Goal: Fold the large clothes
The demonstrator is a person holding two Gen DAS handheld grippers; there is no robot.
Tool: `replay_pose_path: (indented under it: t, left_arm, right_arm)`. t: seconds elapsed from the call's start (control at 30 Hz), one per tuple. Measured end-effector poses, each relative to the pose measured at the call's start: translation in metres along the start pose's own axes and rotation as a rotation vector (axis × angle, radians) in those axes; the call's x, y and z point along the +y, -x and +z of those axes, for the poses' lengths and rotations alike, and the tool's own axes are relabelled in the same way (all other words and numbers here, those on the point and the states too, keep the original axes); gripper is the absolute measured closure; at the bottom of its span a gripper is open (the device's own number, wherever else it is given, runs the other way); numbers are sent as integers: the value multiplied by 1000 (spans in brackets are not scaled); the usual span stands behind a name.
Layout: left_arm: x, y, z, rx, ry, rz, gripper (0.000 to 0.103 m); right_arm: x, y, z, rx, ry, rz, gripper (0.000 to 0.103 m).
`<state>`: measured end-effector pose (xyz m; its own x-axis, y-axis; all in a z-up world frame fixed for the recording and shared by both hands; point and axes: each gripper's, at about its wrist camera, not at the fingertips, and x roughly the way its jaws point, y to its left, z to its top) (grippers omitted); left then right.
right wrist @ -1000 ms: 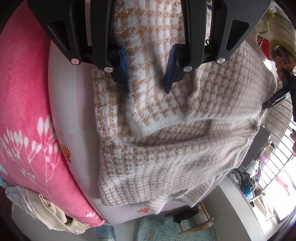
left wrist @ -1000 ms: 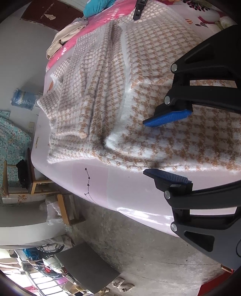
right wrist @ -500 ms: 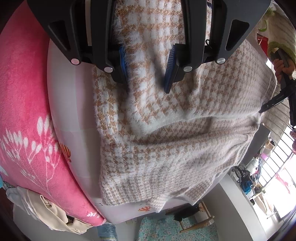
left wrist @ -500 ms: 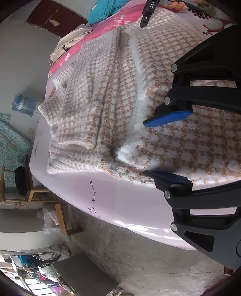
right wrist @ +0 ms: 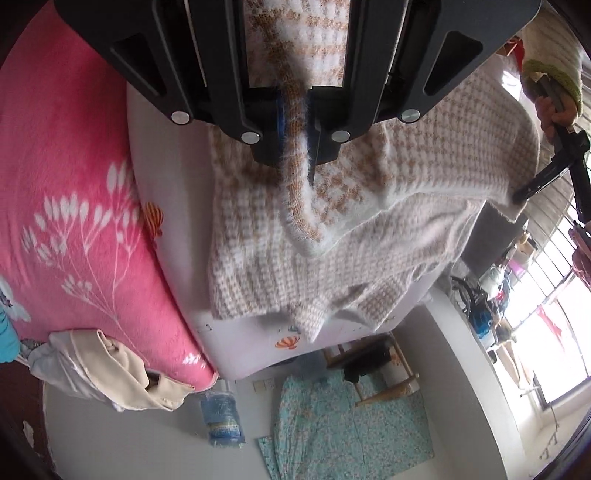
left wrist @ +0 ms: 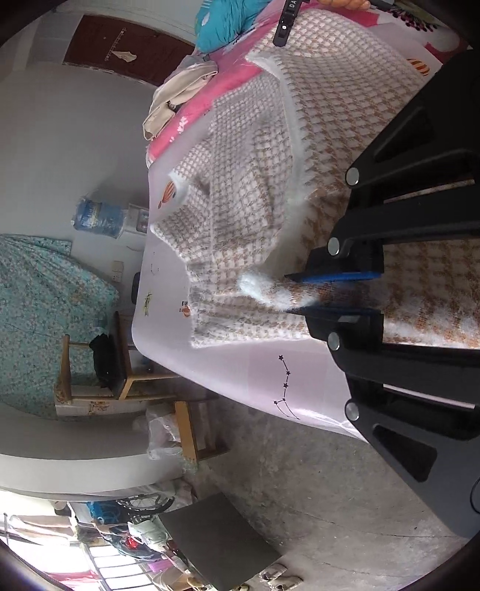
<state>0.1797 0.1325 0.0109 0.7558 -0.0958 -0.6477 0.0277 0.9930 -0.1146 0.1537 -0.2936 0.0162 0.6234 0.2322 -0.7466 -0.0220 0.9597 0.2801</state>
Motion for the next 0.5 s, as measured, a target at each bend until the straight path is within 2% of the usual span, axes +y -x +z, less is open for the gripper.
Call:
replay_pose_path:
  t: [0.17, 0.3, 0.4, 0.5]
  left_arm:
    - [9, -46, -15, 94, 20, 18, 93]
    - [10, -56, -29, 113, 32, 21, 90]
    - [7, -55, -28, 117, 15, 30, 88]
    - [7, -44, -25, 102, 17, 37, 81]
  right_arm:
    - [-13, -51, -20, 94, -14, -53, 95]
    - [-16, -55, -25, 97, -42, -46, 94]
    - [-14, -47, -21, 104, -39, -65, 81]
    - [-6, -22, -14, 41, -2, -111, 63]
